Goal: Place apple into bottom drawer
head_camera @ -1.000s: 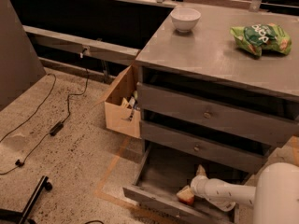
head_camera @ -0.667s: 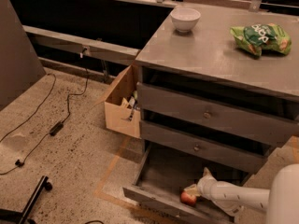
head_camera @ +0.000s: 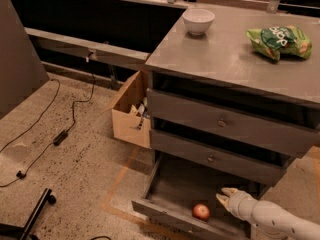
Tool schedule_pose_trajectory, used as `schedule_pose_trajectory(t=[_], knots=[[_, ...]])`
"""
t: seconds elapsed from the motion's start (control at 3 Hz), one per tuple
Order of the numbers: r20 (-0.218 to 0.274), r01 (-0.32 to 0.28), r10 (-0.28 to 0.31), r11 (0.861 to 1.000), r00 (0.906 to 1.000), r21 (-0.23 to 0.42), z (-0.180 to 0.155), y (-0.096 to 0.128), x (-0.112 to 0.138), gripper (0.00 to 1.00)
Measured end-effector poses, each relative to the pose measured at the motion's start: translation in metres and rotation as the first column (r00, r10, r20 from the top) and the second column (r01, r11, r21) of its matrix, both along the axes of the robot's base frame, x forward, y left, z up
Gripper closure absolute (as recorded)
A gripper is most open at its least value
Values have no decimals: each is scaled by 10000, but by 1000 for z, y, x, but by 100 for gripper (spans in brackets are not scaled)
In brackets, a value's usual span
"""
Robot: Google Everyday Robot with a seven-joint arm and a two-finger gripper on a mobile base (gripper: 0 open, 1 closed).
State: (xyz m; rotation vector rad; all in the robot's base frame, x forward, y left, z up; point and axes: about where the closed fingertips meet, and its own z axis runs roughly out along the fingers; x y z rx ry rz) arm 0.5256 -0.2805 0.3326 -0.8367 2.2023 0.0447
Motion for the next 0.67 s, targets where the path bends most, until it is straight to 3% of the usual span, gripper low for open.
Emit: schedule_pose_trajectory(t=[0.33,0.67], knots=[[1257,-1263,1228,9918,9844,209,44,3,-1,88],[2960,-1282,1205,9917,9476,66,122,-24,5,88]])
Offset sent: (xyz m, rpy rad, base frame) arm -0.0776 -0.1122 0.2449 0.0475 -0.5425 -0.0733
